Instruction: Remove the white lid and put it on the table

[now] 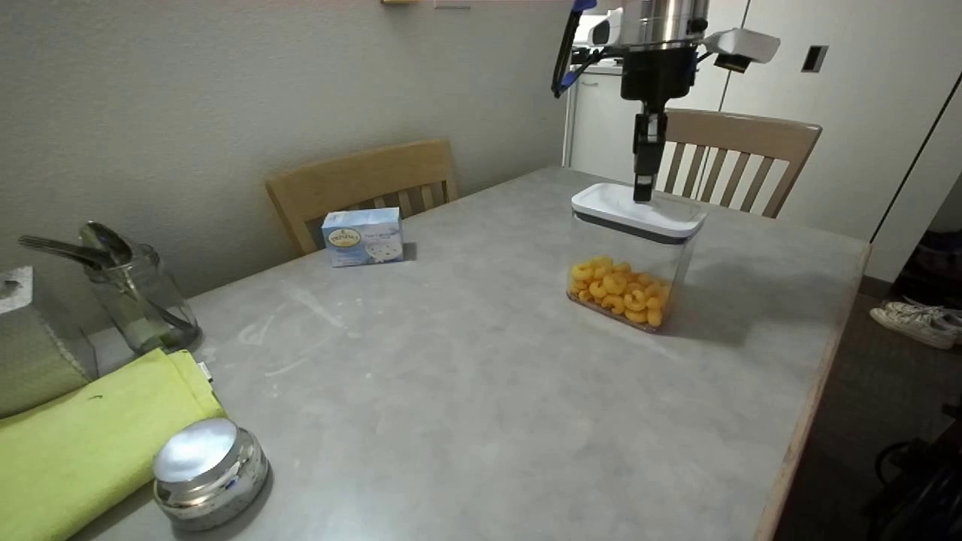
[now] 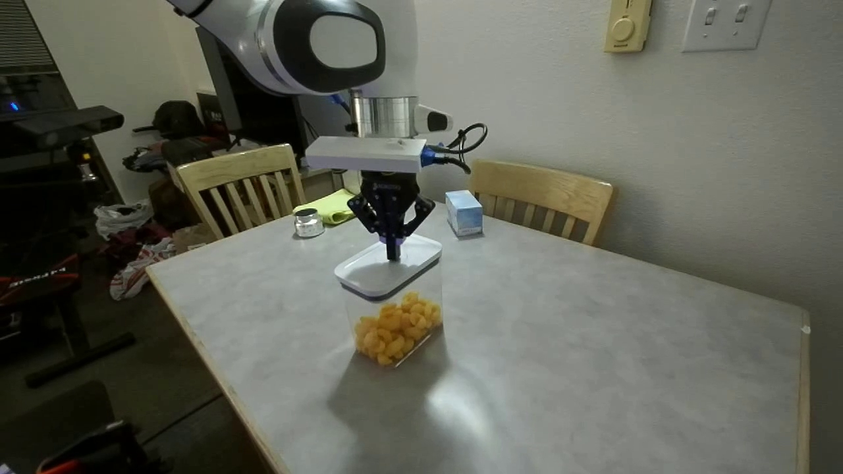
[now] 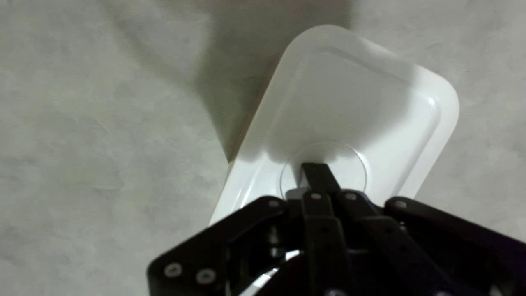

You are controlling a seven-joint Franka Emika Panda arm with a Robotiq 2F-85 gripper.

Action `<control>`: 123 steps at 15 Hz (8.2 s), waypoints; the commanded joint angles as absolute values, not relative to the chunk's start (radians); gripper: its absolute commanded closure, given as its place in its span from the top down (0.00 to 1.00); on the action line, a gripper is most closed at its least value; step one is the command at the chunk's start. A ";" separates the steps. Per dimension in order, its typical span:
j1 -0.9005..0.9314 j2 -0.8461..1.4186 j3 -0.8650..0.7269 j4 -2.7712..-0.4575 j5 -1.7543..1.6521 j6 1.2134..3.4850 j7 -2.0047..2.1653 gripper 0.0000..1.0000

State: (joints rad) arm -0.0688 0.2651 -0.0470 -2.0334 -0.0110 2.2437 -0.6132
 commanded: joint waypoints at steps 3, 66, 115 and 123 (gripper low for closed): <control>-0.106 0.295 -0.017 -2.023 0.031 2.287 -0.650 0.00; -0.101 0.276 -0.038 -2.035 0.090 2.231 -0.324 0.71; 0.034 0.227 0.037 -1.934 0.065 2.043 -0.084 0.29; 0.099 0.321 0.050 -1.927 0.023 2.040 0.126 0.29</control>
